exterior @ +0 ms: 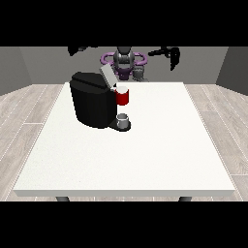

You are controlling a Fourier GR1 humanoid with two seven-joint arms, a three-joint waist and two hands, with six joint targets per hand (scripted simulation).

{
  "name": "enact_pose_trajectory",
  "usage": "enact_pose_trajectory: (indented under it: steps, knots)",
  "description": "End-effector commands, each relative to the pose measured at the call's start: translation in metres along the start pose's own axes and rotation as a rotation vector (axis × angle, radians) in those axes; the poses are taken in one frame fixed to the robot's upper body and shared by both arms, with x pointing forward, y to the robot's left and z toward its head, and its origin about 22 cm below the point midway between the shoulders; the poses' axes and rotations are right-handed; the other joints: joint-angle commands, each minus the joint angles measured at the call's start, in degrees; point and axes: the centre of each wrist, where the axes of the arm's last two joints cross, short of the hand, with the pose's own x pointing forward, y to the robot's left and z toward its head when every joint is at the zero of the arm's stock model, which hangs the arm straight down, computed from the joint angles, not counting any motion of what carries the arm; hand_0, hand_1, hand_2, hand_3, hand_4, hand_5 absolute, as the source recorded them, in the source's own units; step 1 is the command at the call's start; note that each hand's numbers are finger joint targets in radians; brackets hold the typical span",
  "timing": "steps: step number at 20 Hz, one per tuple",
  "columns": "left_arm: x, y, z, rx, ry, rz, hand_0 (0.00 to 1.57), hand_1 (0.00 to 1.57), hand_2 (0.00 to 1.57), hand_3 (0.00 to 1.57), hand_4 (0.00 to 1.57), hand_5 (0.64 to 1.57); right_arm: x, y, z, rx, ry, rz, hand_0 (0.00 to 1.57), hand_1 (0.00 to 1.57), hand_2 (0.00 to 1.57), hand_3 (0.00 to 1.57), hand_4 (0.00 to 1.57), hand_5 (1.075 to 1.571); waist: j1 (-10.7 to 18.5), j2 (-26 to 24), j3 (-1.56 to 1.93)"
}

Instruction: Insert the coffee pod into the coffee machine and close the lid

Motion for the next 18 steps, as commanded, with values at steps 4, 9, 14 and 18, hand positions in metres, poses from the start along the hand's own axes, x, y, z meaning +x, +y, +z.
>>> enact_pose_trajectory:
  steps: [4, 9, 14, 18]
  knots:
    - [-0.024, 0.000, 0.027, 0.025, 0.013, 0.092, 0.00, 0.00, 0.00, 0.00, 0.14, 1.571, 0.015, 0.020, -0.001, 0.144, -0.035, 0.021, 0.00, 0.00, 0.00, 0.00, 0.00, 1.571, 1.73, 0.39, 0.01]
    - [-0.015, 0.006, 0.036, 0.003, -0.022, 0.115, 0.00, 0.00, 0.00, 0.00, 0.09, 1.571, 0.020, 0.020, -0.012, 0.168, -0.088, 0.081, 0.00, 0.00, 0.00, 0.00, 0.24, 1.571, 4.28, 2.35, 0.02]
    - [0.008, -0.004, 0.041, 0.005, -0.053, 0.114, 0.00, 0.00, 0.00, 0.00, 0.00, 1.571, 0.035, 0.033, -0.029, 0.172, -0.070, 0.071, 0.00, 0.00, 0.00, 0.00, 0.12, 1.571, 5.26, 3.81, 0.03]
    - [0.000, -0.023, 0.053, 0.005, -0.079, 0.152, 0.00, 0.00, 0.00, 0.00, 0.00, 1.571, 0.030, 0.015, -0.045, 0.154, -0.082, 0.021, 0.00, 0.00, 0.00, 0.00, 0.00, 1.571, 6.67, 7.42, 0.03]
